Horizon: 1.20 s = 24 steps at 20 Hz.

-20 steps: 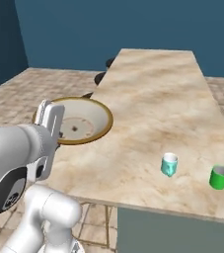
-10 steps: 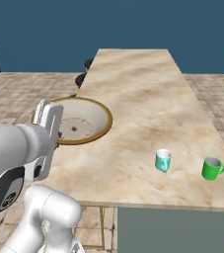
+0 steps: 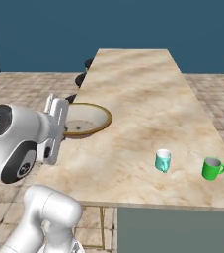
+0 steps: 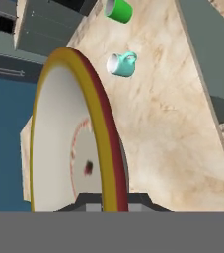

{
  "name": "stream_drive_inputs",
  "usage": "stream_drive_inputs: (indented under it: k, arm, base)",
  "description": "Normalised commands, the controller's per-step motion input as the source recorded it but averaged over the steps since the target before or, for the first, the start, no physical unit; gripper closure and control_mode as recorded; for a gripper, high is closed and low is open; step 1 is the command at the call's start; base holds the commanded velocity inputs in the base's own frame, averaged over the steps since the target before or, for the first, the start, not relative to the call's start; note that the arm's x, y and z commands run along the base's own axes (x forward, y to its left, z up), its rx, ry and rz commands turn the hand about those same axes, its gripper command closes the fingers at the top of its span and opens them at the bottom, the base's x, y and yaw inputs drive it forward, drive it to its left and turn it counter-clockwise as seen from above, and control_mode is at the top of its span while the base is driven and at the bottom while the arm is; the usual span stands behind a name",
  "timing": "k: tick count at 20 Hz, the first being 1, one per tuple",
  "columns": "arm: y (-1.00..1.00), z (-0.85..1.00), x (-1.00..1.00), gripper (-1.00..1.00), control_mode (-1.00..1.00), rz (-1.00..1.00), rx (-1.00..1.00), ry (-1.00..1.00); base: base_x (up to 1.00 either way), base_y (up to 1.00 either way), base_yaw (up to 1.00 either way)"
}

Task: Clear the mugs and bowl far away from the sink.

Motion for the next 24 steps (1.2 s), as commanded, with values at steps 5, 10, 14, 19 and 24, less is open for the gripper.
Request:
stream_drive_inputs:
  k: [5, 10, 14, 19, 24]
  arm:
    - [0.15, -0.67, 0.78, 1.0, -1.0, 0.0, -0.04, 0.0]
    - [0.08, -0.7, 0.79, 1.0, -1.0, 0.0, 0.0, 0.0]
    - [0.01, -0.36, 0.78, 1.0, -1.0, 0.0, 0.0, 0.0]
    - [0.02, -0.26, 0.8, 1.0, -1.0, 0.0, 0.0, 0.0]
    - [0.0, -0.34, 0.74, 1.0, -1.0, 0.0, 0.03, 0.01]
  base:
    - [0.0, 0.0, 0.0]
    - [0.0, 0.0, 0.0]
    - [0.0, 0.0, 0.0]
    - [0.0, 0.0, 0.0]
    - [0.0, 0.0, 0.0]
